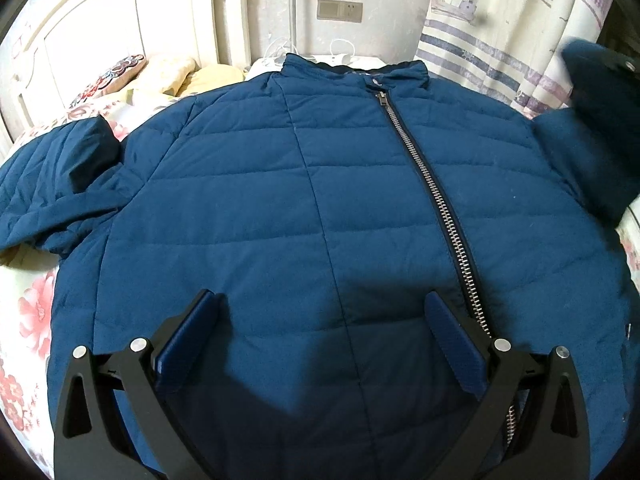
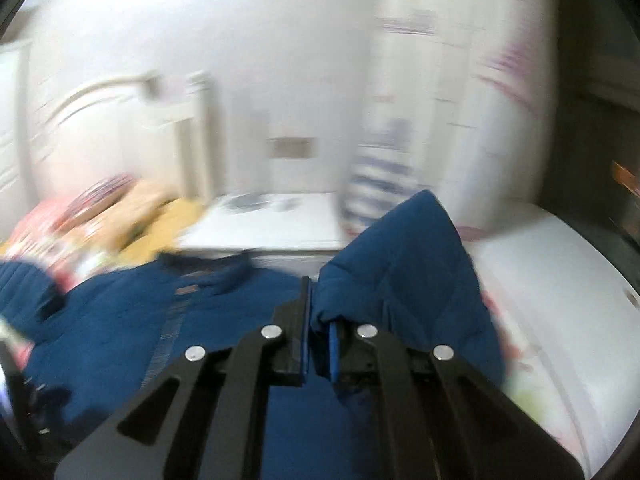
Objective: Fold large clothes
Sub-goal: 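Grasp the jacket sleeve with the right gripper and lift it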
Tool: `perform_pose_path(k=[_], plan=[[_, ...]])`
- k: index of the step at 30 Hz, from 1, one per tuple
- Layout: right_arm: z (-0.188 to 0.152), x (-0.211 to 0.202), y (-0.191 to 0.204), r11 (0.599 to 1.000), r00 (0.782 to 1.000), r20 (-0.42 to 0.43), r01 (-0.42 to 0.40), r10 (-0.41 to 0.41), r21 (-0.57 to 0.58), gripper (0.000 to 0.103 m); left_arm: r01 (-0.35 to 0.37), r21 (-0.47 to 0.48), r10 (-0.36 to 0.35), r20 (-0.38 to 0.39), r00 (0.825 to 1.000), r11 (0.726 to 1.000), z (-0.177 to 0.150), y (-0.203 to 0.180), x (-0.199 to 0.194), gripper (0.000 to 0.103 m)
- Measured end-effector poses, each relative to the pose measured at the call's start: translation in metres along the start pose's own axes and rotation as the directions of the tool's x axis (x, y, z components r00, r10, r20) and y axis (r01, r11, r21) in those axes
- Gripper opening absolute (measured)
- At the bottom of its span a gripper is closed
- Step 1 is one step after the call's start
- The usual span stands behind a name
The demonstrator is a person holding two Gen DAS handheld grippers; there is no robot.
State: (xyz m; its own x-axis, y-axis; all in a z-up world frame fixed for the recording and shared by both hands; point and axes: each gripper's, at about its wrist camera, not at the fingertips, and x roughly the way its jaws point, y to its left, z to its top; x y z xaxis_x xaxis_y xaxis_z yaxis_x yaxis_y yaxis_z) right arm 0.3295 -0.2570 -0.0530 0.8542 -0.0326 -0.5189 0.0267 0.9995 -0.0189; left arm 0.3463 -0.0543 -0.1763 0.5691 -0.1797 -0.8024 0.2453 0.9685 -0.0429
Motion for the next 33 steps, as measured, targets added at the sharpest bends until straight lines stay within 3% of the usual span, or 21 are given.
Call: perform_pose_path(k=[2, 4, 5, 6, 7, 9, 11, 13, 15, 18, 21, 24, 26, 29, 33], plan=[[-0.009, 0.016, 0.032, 0.994, 0.991, -0.080, -0.107, 0.105, -0.027, 0.007, 0.027, -0.021, -0.027, 0.011, 1.000, 0.999, 0.000, 0.005, -0.002, 0.099], [-0.030, 0.041, 0.056, 0.982, 0.961, -0.212, -0.186, 0.177, -0.022, 0.007, 0.057, -0.048, -0.056, 0.026, 0.998, 0.997, 0.000, 0.010, -0.004, 0.099], [-0.043, 0.051, 0.067, 0.979, 0.942, -0.274, -0.205, 0.193, -0.015, 0.012, 0.078, -0.064, -0.076, 0.034, 0.997, 0.995, 0.000, 0.014, -0.005, 0.099], [-0.058, 0.066, 0.072, 0.973, 0.909, -0.358, -0.229, 0.215, 0.001, 0.018, 0.087, -0.072, -0.084, 0.038, 0.996, 0.994, 0.000, 0.016, -0.005, 0.099], [-0.073, 0.077, 0.075, 0.970, 0.876, -0.425, -0.242, 0.229, 0.024, 0.035, 0.093, -0.077, -0.090, 0.041, 0.995, 0.993, 0.001, 0.017, -0.005, 0.099], [-0.084, 0.072, 0.074, 0.975, 0.888, -0.408, -0.222, 0.213, 0.026, 0.043, 0.088, -0.073, -0.085, 0.040, 0.996, 0.993, 0.001, 0.016, -0.004, 0.099], [-0.083, 0.051, 0.061, 0.971, 0.883, -0.407, -0.228, 0.236, 0.067, 0.066, 0.085, -0.070, -0.082, 0.038, 0.996, 0.994, 0.001, 0.015, -0.003, 0.099], [-0.083, 0.018, 0.041, 0.967, 0.893, -0.372, -0.215, 0.253, 0.140, 0.081, 0.092, -0.075, -0.089, 0.041, 0.995, 0.993, 0.000, 0.016, -0.004, 0.099], [-0.086, -0.022, 0.019, 0.960, 0.910, -0.316, -0.223, 0.267, 0.170, 0.081, 0.095, -0.079, -0.091, 0.047, 0.995, 0.992, -0.001, 0.017, -0.005, 0.099], [-0.112, -0.066, -0.022, 0.972, 0.942, -0.283, -0.128, 0.182, 0.199, 0.081, 0.040, -0.078, -0.036, 0.056, 0.998, 0.996, 0.001, 0.013, -0.010, 0.099], [-0.142, -0.083, -0.053, 0.959, 0.947, -0.287, -0.062, 0.145, 0.278, 0.078, 0.022, 0.056, -0.028, 0.121, 0.992, 0.998, 0.015, -0.024, -0.032, 0.099], [-0.172, -0.084, -0.064, 0.951, 0.942, -0.294, -0.066, 0.159, 0.303, 0.075, -0.081, 0.293, 0.017, 0.215, 0.976, 0.953, 0.031, -0.091, -0.054, 0.099], [-0.177, -0.083, -0.064, 0.952, 0.948, -0.273, -0.077, 0.162, 0.295, 0.077, -0.046, 0.435, -0.041, 0.188, 0.981, 0.899, 0.045, -0.143, -0.053, 0.099], [-0.177, -0.078, -0.064, 0.945, 0.948, -0.264, -0.090, 0.178, 0.315, 0.077, 0.041, 0.501, -0.113, 0.115, 0.987, 0.864, 0.065, -0.199, -0.039, 0.099], [-0.180, -0.073, -0.064, 0.929, 0.948, -0.241, -0.116, 0.210, 0.351, 0.077, 0.103, 0.564, -0.149, 0.035, 0.988, 0.819, 0.074, -0.255, -0.014, 0.095]])
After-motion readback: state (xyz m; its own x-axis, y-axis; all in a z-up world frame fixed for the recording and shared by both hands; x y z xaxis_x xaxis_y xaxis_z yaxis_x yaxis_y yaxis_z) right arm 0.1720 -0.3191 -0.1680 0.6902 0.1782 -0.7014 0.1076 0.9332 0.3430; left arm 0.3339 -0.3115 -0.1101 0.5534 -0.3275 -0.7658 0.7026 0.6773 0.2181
